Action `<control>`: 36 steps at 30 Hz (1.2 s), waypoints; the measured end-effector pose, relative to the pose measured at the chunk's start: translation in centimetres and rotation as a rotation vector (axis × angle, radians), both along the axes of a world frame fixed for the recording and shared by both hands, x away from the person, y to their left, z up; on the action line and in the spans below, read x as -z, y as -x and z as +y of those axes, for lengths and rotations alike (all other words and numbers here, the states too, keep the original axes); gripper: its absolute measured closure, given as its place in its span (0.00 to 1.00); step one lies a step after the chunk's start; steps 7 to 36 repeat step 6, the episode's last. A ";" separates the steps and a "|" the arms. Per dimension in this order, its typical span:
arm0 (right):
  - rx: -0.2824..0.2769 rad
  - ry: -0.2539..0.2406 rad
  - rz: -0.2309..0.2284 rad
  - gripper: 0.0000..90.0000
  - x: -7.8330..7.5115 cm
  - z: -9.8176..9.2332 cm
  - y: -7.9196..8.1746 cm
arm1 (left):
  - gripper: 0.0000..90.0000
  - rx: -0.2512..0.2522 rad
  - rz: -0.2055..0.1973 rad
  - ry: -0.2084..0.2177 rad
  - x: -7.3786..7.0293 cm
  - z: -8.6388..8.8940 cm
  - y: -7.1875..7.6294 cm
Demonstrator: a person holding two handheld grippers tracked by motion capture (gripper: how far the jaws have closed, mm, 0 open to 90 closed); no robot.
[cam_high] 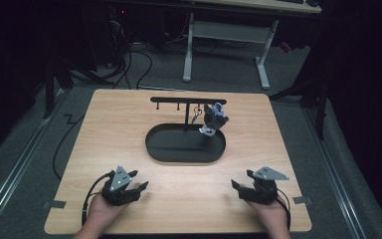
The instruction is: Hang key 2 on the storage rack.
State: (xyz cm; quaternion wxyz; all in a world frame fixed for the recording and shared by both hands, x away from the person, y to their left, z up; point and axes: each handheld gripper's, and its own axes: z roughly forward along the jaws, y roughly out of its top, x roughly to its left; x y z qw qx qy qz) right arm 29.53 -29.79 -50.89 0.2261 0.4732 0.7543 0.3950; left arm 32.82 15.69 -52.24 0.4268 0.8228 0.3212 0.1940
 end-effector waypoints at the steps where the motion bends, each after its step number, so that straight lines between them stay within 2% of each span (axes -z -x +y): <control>1: 0.013 0.018 0.012 0.27 0.5 -0.9 0.9 | 0.48 -0.002 0.001 0.005 0.0 -0.1 0.1; 2: 0.014 0.019 0.023 0.27 0.6 -1.3 1.1 | 0.48 0.001 0.001 -0.003 0.0 -0.2 0.1; 5: 0.031 -0.023 0.029 0.26 0.9 -1.9 1.4 | 0.47 -0.004 0.013 -0.007 0.0 -0.4 0.2; 36: 0.024 -0.014 0.021 0.25 0.9 -1.9 1.2 | 0.47 -0.004 0.013 -0.007 0.0 -0.4 0.2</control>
